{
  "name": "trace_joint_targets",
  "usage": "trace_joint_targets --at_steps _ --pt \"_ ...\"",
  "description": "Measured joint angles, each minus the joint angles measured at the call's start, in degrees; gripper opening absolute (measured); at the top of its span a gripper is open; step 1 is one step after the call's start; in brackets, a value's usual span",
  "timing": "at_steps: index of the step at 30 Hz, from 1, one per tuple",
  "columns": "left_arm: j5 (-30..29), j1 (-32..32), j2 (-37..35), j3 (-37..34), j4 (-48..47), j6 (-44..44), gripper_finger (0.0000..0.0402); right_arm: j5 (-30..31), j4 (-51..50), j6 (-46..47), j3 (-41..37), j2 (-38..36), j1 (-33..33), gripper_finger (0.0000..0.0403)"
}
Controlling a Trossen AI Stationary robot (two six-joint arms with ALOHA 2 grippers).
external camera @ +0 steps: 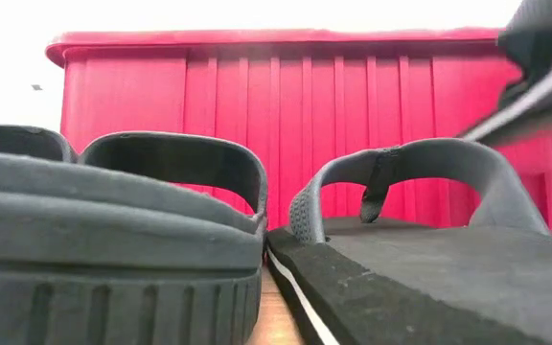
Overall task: Pick and place slides into bin
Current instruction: Put the black slipper into the red bin
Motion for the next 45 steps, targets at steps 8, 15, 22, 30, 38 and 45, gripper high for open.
trace_joint_targets --at_steps 8,15,22,30,38,45 --pt "0.1 0.0 0.0 0.0 0.0 3.5 0.0004 0.0 -20.1 -3.8 8.0 -9.7 2.1 0.0" --pt "0.1 -0.1 0.0 0.0 0.0 4.6 0.001 0.0 -39.5 -10.6 20.5 -13.5 2.6 0.0" --pt "0.1 -0.1 0.0 0.0 0.0 7.9 0.0002 0.1 -51.4 -18.8 29.0 -15.3 -0.3 0.0" --pt "0.1 -0.1 0.0 0.0 0.1 9.0 0.0014 0.3 -63.8 -28.3 37.5 -17.8 -6.8 0.0" --pt "-0.1 1.4 0.0 0.0 3.8 13.4 0.0002 0.3 -81.5 -39.5 46.7 -20.1 -18.2 0.0" --pt "-0.6 5.1 -0.9 0.0 8.3 16.4 0.0013 0.1 -94.5 -46.2 54.0 -22.6 -30.2 0.0"
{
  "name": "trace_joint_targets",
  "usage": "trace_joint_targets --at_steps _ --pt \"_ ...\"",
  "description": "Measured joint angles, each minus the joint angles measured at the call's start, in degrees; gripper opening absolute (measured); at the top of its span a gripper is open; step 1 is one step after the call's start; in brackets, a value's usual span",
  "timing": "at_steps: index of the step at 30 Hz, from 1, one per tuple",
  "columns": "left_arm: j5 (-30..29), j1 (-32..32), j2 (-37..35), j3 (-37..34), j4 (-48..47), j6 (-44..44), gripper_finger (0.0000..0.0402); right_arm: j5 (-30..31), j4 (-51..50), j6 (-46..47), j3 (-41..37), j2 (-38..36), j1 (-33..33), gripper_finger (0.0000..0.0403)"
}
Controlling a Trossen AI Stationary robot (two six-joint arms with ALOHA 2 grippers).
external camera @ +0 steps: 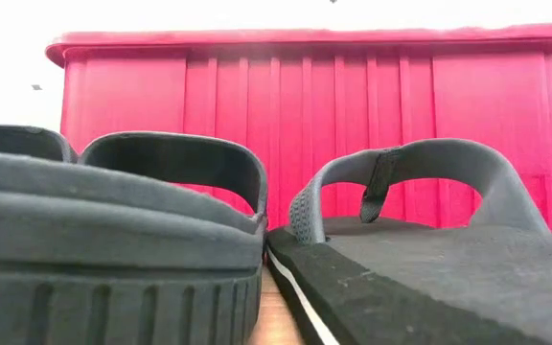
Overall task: Pick and place slides into bin
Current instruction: Put the black slipper into the red bin
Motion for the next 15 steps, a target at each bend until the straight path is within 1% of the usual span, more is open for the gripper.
trace_joint_targets --at_steps 3,5,7,12,13,15 --pt "-1.0 2.1 -1.2 0.0 1.7 0.8 0.0014 -0.1 -3.0 -2.4 2.1 -1.0 -5.8 0.0" --pt "-1.1 3.6 -2.0 0.0 2.2 1.0 0.0012 -1.5 -4.9 -4.3 3.1 -1.4 -10.0 0.0" --pt "-1.1 5.0 -3.0 0.0 1.9 1.0 0.0007 -3.1 -5.9 -6.3 3.2 -1.5 -14.2 0.0" --pt "-1.1 8.2 -4.8 0.0 2.0 1.4 0.0004 -4.1 -9.4 -12.6 3.2 -0.3 -25.1 0.0" --pt "-1.2 8.7 -5.0 0.0 2.0 1.7 0.0006 -5.7 -10.6 -13.8 3.2 0.3 -27.4 0.0" --pt "-1.2 9.7 -5.1 0.0 2.0 2.6 0.0009 -11.2 -12.3 -16.1 3.2 1.6 -31.4 0.0"
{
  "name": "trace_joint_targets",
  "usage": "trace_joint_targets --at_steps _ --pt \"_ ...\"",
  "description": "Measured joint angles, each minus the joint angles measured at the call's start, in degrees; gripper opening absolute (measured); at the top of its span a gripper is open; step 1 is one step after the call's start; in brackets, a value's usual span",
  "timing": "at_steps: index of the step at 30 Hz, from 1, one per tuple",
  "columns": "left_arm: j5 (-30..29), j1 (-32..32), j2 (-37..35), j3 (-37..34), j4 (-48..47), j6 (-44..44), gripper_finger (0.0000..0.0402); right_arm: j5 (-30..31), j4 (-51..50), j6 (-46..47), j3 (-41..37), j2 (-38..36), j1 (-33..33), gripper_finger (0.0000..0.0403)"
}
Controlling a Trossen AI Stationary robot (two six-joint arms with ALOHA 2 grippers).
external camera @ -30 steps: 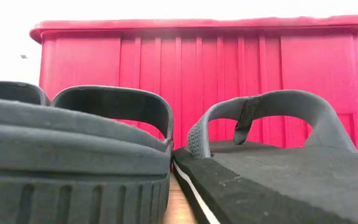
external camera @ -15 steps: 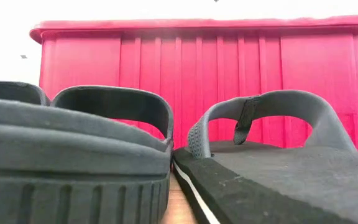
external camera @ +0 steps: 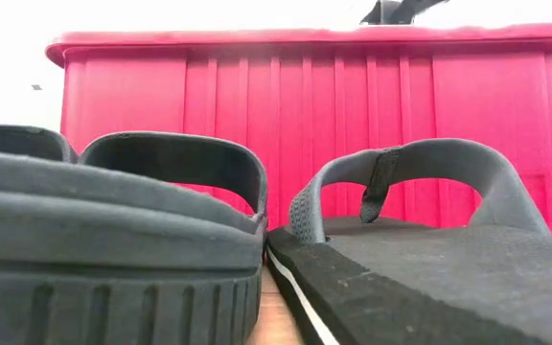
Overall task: Pick and place slides into bin
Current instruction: Put the black slipper into the red bin
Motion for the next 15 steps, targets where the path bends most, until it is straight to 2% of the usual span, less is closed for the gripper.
trace_joint_targets --at_steps 3,10,15 --pt "0.0 0.9 -0.1 0.0 -0.1 0.7 0.0011 -8.8 -2.3 -4.0 0.0 2.1 -5.2 0.0" --pt "0.0 2.2 -0.1 0.0 -0.1 1.4 0.0001 -20.1 -7.2 -14.9 -0.9 5.2 -14.8 0.0" --pt "0.0 2.5 -0.1 0.0 -0.1 1.4 0.0011 -30.2 -6.3 -18.8 -6.5 5.0 -20.6 0.0"
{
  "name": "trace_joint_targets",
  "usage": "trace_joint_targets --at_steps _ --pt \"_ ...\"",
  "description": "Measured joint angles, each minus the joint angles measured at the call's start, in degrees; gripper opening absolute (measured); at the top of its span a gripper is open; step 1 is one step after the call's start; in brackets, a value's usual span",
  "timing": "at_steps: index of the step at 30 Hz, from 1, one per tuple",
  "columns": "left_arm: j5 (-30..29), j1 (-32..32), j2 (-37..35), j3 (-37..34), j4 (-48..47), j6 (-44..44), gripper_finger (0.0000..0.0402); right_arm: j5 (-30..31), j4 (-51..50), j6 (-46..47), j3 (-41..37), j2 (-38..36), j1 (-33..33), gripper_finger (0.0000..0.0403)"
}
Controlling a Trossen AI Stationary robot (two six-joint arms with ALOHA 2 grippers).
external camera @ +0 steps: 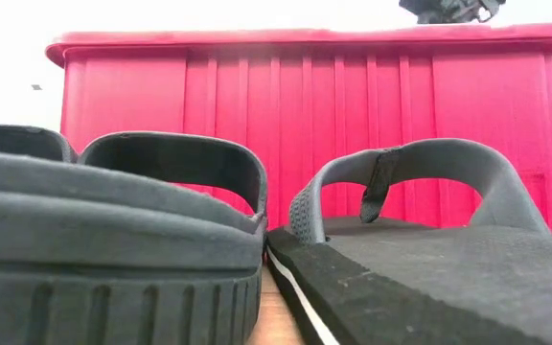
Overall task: Pick and place slides into bin
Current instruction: Put the black slipper into the red bin
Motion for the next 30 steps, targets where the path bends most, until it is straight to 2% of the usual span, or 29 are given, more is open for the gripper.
trace_joint_targets --at_steps 8,12,20,24,30 --pt "0.0 0.0 0.0 0.0 0.0 1.4 0.0001 -4.2 4.0 -3.4 -9.6 0.0 -3.8 0.0" --pt "0.0 0.0 0.0 0.0 0.0 1.5 0.0009 -6.0 5.8 -4.1 -13.3 0.0 -5.3 0.0" --pt "0.0 0.0 0.0 0.0 0.0 1.5 0.0002 -4.9 14.7 -1.5 -18.3 0.0 -7.5 0.0" --pt "0.0 0.0 0.0 0.0 0.0 1.5 0.0007 -2.0 14.9 -1.5 -19.4 0.0 -7.8 0.0" --pt "0.0 0.0 0.0 0.0 0.0 1.7 0.0016 -1.8 14.8 -1.3 -21.2 -0.1 -8.1 0.0"
